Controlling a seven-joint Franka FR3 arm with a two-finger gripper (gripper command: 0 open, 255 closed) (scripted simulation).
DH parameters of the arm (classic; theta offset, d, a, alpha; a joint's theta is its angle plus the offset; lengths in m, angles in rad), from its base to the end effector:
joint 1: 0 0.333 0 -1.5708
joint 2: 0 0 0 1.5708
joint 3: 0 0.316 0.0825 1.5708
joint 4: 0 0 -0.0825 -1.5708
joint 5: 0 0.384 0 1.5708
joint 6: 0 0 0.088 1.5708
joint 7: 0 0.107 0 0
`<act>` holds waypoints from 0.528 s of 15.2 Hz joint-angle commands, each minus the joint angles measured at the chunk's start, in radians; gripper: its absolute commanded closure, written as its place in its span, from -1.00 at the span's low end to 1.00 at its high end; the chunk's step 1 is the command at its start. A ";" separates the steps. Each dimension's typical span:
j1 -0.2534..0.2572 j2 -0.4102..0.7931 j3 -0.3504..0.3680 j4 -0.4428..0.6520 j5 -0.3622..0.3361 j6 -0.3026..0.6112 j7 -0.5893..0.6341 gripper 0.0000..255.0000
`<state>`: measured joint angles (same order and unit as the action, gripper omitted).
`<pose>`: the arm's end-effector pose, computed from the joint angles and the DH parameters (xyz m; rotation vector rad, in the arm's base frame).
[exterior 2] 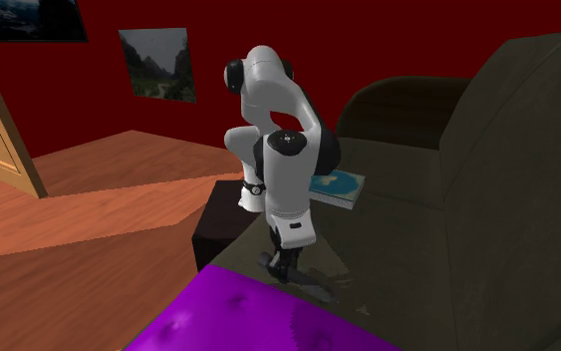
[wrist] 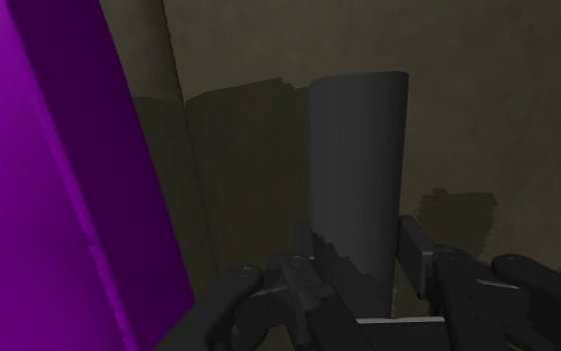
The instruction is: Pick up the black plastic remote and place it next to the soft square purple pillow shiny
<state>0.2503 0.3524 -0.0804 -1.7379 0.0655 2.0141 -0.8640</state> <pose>0.6298 0.1162 0.3694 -2.7030 -1.4898 0.0927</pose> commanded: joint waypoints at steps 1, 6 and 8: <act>0.000 0.011 0.001 -0.011 0.002 0.023 -0.001 1.00; 0.000 0.041 0.002 -0.038 0.006 0.079 -0.005 1.00; 0.000 0.041 0.002 -0.038 0.006 0.079 -0.005 1.00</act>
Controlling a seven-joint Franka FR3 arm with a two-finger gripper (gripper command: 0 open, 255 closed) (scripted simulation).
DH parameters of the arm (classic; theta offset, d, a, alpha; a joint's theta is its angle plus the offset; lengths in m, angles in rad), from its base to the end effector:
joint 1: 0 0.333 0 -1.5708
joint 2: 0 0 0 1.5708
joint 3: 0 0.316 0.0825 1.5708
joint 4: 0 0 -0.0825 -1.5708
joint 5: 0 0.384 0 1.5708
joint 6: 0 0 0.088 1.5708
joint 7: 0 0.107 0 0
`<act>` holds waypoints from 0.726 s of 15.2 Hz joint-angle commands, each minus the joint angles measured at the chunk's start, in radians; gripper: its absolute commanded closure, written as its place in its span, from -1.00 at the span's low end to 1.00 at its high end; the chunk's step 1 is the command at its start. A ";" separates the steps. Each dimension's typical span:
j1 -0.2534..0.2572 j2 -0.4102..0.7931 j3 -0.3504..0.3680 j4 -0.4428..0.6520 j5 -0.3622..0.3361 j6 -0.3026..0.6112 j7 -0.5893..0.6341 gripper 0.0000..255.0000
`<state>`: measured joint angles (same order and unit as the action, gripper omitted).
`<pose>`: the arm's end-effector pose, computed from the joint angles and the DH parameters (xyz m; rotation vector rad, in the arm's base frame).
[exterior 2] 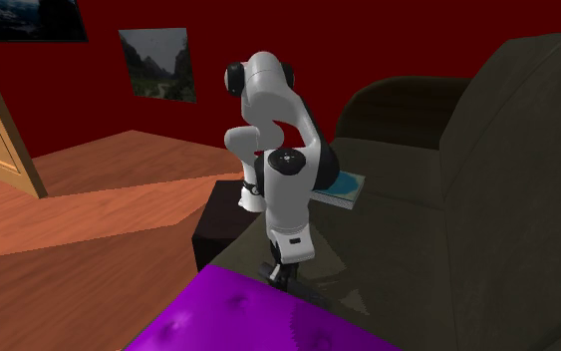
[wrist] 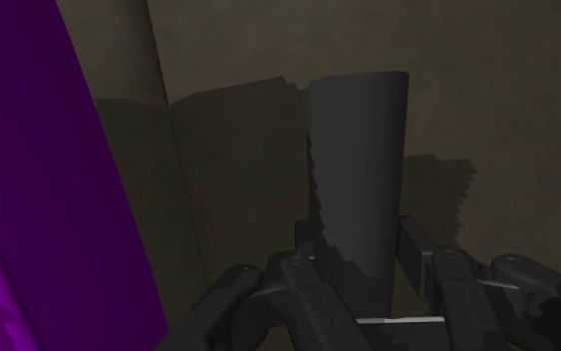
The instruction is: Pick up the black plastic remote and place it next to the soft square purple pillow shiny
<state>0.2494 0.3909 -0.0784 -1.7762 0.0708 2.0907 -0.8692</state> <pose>0.6298 0.1161 0.3336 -2.7030 -1.4898 0.0926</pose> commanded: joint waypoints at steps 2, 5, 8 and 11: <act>0.000 0.002 0.000 0.001 0.000 0.003 0.001 1.00; 0.000 0.002 0.000 0.001 0.000 0.003 0.001 1.00; 0.000 0.002 0.000 0.000 0.000 0.003 0.001 -1.00; 0.000 0.002 0.000 0.001 0.000 0.003 0.001 -1.00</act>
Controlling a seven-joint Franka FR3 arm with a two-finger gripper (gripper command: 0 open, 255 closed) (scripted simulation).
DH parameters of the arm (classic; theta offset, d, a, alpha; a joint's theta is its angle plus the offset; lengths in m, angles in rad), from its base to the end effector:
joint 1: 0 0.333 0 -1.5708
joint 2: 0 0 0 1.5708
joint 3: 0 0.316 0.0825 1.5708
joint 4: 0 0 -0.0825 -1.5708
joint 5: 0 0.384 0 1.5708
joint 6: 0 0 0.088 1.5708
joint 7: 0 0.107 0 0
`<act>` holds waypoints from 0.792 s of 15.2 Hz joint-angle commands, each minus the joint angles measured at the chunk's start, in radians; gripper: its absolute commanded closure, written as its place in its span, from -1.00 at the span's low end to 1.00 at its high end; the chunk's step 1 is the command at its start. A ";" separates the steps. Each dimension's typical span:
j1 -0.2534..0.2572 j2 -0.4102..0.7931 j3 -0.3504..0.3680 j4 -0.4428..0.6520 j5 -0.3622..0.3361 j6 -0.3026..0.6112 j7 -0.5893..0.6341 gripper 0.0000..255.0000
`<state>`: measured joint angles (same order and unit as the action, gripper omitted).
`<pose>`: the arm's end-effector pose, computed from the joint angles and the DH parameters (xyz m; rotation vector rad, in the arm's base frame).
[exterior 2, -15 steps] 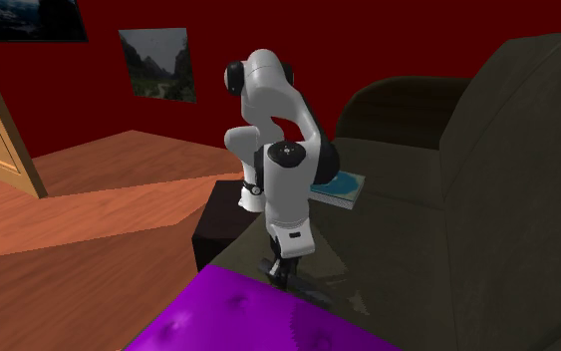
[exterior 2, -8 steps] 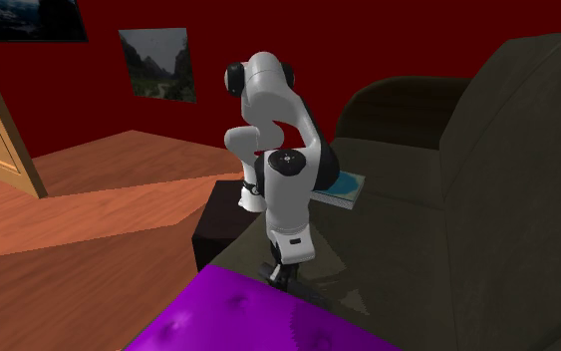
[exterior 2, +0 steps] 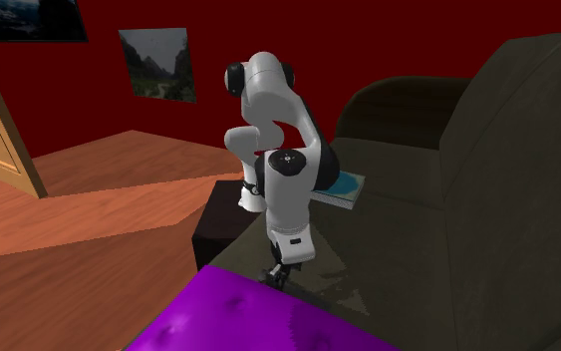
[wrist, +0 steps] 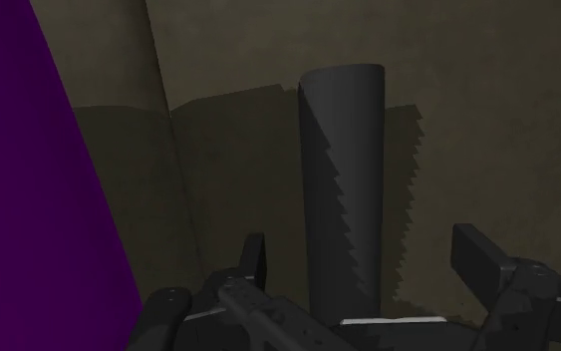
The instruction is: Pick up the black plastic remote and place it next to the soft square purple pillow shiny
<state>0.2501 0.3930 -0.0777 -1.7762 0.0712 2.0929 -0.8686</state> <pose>0.6299 0.1170 0.3324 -2.7024 -1.4903 0.0924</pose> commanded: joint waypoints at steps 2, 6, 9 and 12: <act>-0.001 -0.023 -0.002 0.036 -0.004 -0.059 0.002 -1.00; -0.002 -0.040 -0.004 0.073 -0.007 -0.113 0.004 -1.00; -0.002 -0.040 -0.004 0.073 -0.007 -0.113 0.004 -1.00; -0.002 -0.040 -0.004 0.073 -0.007 -0.113 0.004 -1.00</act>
